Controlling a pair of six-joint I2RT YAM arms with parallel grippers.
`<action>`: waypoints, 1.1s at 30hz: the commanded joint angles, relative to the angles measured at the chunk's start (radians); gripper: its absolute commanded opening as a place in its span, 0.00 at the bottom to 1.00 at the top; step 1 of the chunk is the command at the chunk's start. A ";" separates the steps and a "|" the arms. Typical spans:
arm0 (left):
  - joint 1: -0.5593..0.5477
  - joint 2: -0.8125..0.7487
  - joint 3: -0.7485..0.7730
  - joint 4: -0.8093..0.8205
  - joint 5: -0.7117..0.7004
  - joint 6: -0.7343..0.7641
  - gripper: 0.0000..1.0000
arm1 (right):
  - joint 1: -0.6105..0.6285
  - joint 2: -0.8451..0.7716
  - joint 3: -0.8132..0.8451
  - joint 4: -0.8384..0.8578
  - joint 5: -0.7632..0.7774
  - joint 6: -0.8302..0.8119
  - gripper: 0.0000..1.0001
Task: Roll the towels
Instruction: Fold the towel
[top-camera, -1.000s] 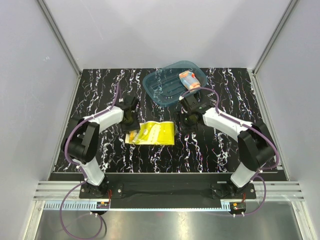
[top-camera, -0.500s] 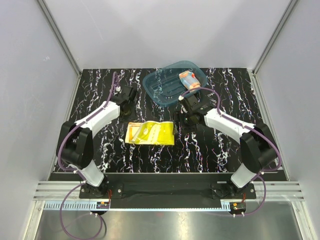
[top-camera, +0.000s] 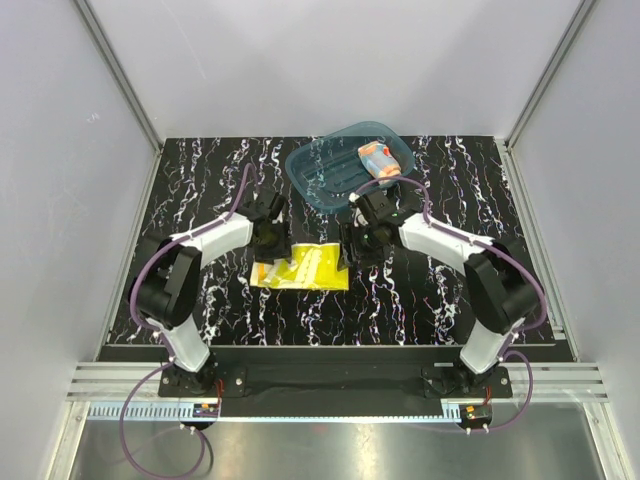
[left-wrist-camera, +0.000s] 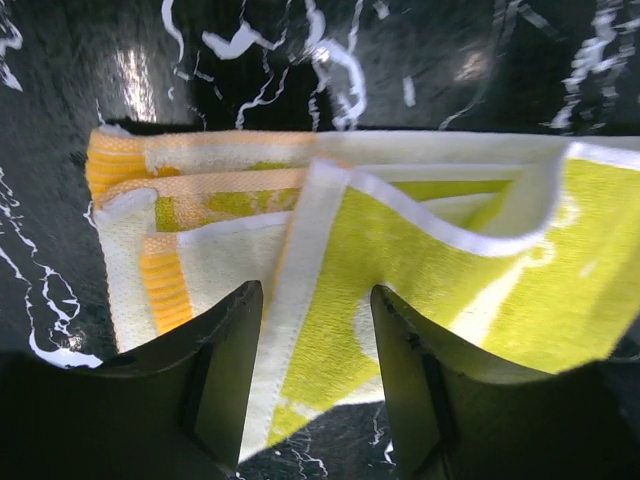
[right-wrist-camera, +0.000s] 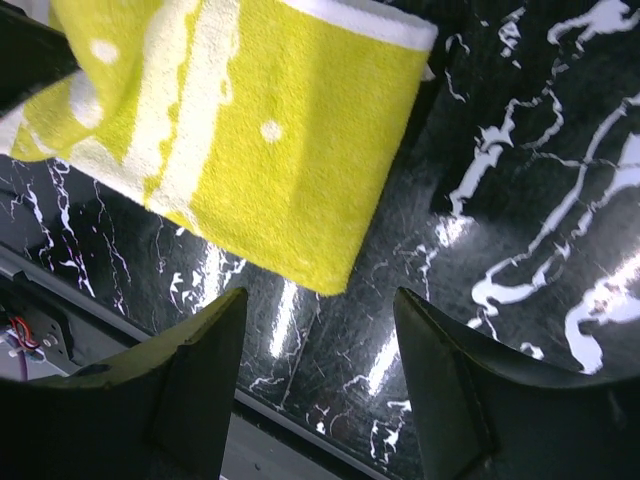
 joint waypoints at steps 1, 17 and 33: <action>0.000 0.030 -0.009 0.052 0.015 0.004 0.53 | -0.007 0.056 0.072 0.050 -0.047 0.003 0.67; -0.002 0.055 -0.038 0.047 -0.065 -0.006 0.30 | 0.009 0.272 0.102 -0.018 0.140 0.025 0.63; -0.003 -0.077 -0.009 -0.041 -0.234 -0.006 0.13 | 0.016 0.323 0.086 -0.039 0.169 0.023 0.64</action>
